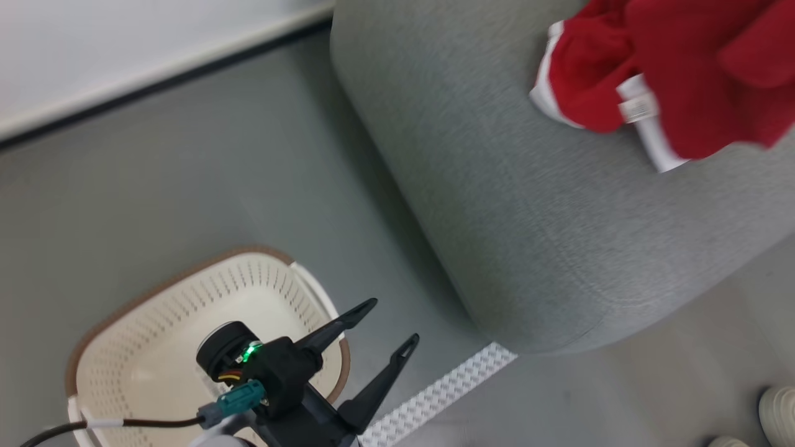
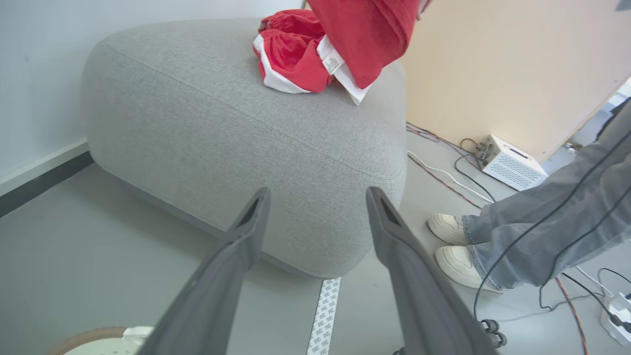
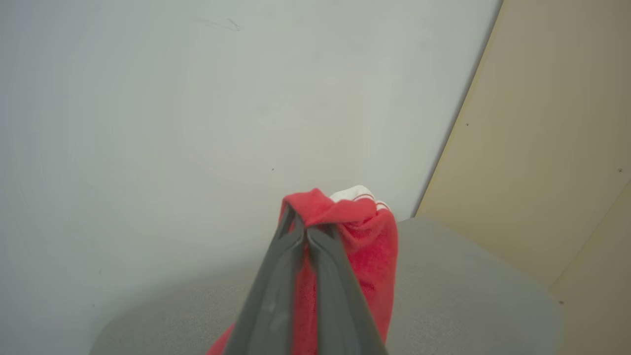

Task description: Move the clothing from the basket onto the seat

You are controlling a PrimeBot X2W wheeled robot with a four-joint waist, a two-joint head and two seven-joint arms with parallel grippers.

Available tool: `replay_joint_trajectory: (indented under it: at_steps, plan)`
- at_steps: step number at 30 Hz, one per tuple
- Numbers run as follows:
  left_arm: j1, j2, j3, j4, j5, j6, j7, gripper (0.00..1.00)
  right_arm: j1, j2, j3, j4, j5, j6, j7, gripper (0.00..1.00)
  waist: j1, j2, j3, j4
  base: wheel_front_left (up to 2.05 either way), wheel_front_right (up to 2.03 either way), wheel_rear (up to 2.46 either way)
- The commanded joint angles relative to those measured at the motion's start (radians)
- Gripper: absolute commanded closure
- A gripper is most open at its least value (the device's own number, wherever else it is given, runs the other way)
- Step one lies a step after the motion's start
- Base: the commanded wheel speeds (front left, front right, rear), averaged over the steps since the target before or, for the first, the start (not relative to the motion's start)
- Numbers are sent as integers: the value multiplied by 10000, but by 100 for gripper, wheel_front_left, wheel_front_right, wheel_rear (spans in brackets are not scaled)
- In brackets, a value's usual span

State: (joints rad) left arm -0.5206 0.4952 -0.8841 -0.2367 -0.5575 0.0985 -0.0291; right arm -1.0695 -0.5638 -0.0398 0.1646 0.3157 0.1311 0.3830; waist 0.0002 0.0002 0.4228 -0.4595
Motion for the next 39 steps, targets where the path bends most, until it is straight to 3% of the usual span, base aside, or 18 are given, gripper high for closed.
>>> replay_joint_trajectory:
  at_steps: [1, 9, 13, 25, 26, 27, 28, 29, 35, 39]
  plan:
    - [-153, 114, -57, -212, 150, -17, 83, 0, -449, -90, -117, 394, 27, -6, 5, 100, -2, -2, 1498, 732, 0, 0, 0]
    - [-436, 121, -300, -1227, 602, 63, 445, 0, -2477, -991, -1107, 2172, -384, -6, -584, 100, -2, -2, 2425, 1216, 0, 0, 0]
    - [-568, 35, -441, -1486, 810, 102, 538, 0, -2250, -1115, -1364, 2867, -579, -6, -1073, 100, -2, -2, 2812, 1334, 0, 0, 0]
    - [-754, -73, -506, -1387, 814, 33, 523, 0, 261, 431, -1976, 4854, -1321, -6, -2190, 100, -2, -2, 3005, 1619, 0, 0, 0]
    - [-744, -95, -505, -1345, 778, 23, 483, 0, 366, 458, -1964, 4924, -1379, -6, -2243, 95, -2, -2, 2944, 1655, 0, 0, 0]
    - [-726, -121, -503, -1304, 743, 14, 439, 0, 416, 466, -1920, 5013, -1466, -6, -2245, 18, -2, -2, 2874, 1690, 0, 0, 0]
    - [-726, -121, -503, -1304, 743, 14, 439, 0, 416, 466, -1920, 5013, -1466, -6, -2245, 18, -2, -2, 2874, 1690, 0, 0, 0]
    - [-707, -161, -495, -1232, 680, 19, 409, 0, 473, 425, -1846, 5090, -1578, -6, -2277, 0, -2, -2, 2771, 1743, 0, 0, 0]
    - [-584, -457, -307, -608, 488, 46, -235, 0, 1051, -46, -926, 5282, -2231, -6, -2227, 0, -2, -2, 1940, 2055, 0, 0, 0]
    - [-278, -802, 44, 346, 8, 136, -1104, 0, 1626, -433, -117, 5183, -2166, -6, -2518, 0, -2, -2, 778, 2428, 0, 0, 0]
